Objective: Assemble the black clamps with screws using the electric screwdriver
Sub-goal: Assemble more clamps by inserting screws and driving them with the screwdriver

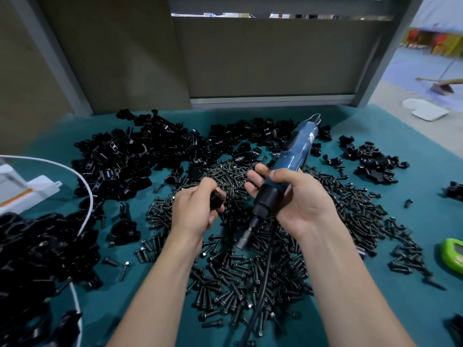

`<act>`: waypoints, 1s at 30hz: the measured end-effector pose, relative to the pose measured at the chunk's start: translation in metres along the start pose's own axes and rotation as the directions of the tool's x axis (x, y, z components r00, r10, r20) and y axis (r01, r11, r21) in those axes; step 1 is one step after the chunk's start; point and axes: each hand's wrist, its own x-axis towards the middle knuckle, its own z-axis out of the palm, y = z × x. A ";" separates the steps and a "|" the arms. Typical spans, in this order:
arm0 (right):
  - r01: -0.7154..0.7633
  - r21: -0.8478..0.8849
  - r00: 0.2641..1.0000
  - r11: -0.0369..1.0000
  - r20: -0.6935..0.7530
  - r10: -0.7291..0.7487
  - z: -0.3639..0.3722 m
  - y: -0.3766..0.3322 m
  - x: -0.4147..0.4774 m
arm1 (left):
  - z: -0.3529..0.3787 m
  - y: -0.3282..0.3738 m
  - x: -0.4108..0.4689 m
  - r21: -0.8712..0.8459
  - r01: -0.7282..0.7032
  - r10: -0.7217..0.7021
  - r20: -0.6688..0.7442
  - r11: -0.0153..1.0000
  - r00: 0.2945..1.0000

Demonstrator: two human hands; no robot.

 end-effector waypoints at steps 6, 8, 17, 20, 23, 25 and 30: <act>-0.020 0.010 0.998 1.000 0.062 0.019 -0.003 0.007 0.026 | 0.003 0.000 0.002 0.010 0.003 -0.003 -0.004 1.000 1.000; -0.038 0.014 0.995 0.999 0.093 0.036 -0.002 0.007 0.036 | 0.003 0.001 0.006 0.008 -0.006 0.006 -0.005 1.000 1.000; -0.064 0.026 0.996 0.998 0.067 0.062 -0.001 0.011 0.055 | -0.005 0.001 0.013 -0.053 0.020 -0.021 -0.017 0.998 1.000; -0.094 0.242 0.995 0.966 0.008 0.095 -0.003 0.011 0.060 | -0.006 0.002 0.012 -0.096 0.005 -0.005 -0.002 0.995 1.000; -0.100 0.407 0.995 0.908 0.060 0.083 -0.008 0.008 0.060 | -0.005 0.003 0.011 -0.111 -0.014 0.013 -0.008 0.994 1.000; -0.105 0.415 0.994 0.904 0.081 0.078 -0.007 0.009 0.061 | -0.003 0.002 0.012 -0.111 -0.026 0.025 -0.011 0.993 1.000; -0.062 0.380 0.997 0.923 0.074 0.036 -0.003 0.010 0.059 | 0.004 -0.004 0.008 -0.023 -0.063 0.063 0.003 0.998 0.998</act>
